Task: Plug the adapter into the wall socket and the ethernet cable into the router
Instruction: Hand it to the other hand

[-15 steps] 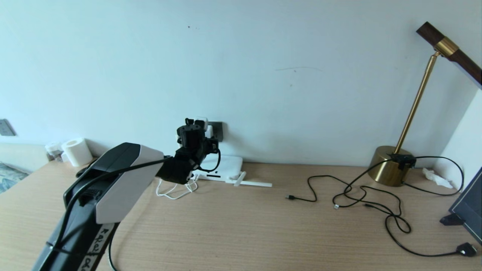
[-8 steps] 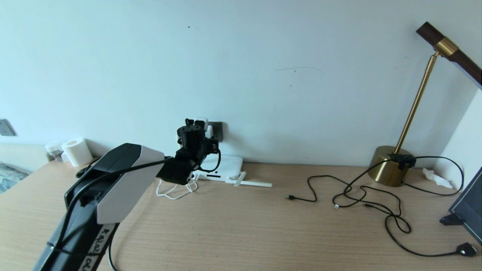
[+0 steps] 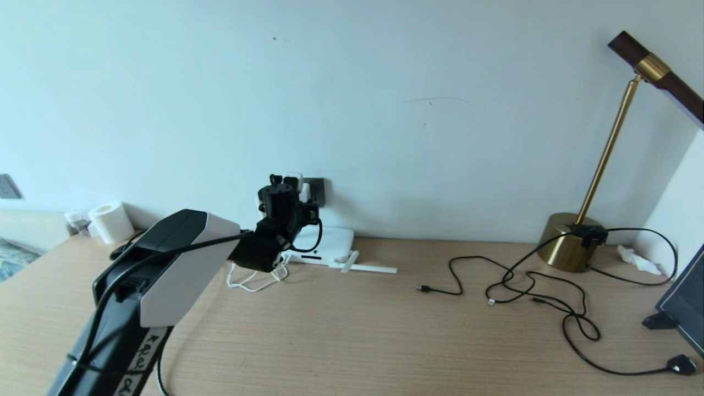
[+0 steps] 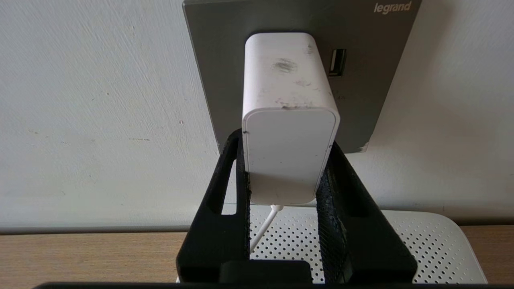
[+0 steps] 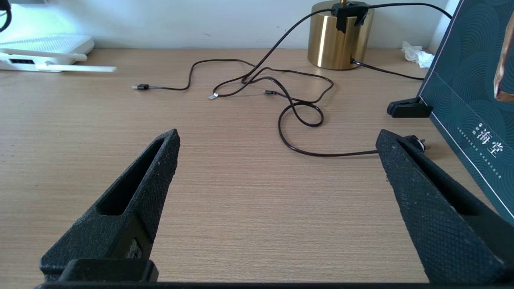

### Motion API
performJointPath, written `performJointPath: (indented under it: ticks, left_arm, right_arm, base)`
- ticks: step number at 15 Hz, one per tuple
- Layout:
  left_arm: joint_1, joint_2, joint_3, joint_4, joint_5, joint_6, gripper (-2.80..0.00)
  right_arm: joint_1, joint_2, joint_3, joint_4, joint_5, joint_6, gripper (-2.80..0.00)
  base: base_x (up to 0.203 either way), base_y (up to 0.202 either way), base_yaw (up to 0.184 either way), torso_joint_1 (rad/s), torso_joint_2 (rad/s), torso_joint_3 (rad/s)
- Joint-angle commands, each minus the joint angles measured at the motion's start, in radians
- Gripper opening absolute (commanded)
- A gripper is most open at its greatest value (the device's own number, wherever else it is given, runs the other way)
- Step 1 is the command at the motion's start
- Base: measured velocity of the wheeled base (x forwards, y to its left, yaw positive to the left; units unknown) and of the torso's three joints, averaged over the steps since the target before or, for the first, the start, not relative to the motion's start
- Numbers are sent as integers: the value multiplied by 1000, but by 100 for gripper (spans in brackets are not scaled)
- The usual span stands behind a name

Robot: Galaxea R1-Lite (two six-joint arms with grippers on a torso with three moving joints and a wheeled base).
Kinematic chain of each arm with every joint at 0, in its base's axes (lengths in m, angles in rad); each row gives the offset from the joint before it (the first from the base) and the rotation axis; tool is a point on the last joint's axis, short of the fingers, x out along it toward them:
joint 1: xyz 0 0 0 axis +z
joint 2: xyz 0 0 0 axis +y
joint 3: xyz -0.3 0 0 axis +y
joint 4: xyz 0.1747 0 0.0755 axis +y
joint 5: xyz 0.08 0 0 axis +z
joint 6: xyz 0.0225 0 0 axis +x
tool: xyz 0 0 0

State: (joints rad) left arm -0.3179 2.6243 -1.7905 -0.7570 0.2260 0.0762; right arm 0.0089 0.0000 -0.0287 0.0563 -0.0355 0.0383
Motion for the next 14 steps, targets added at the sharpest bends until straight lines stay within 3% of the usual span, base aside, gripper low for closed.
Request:
performJointPath:
  ticks: [1,14]
  left_arm:
    - [-3,-4,13,0,1,0,-280]
    - [-4,-20,55,-25,1,0,-280]
  right_arm:
    - [0,0,0,0,0,0,0]
    - [0,0,0,0,0,0,0]
  base:
    - [0,0,0,0,0,0]
    - [0,0,0,0,0,0]
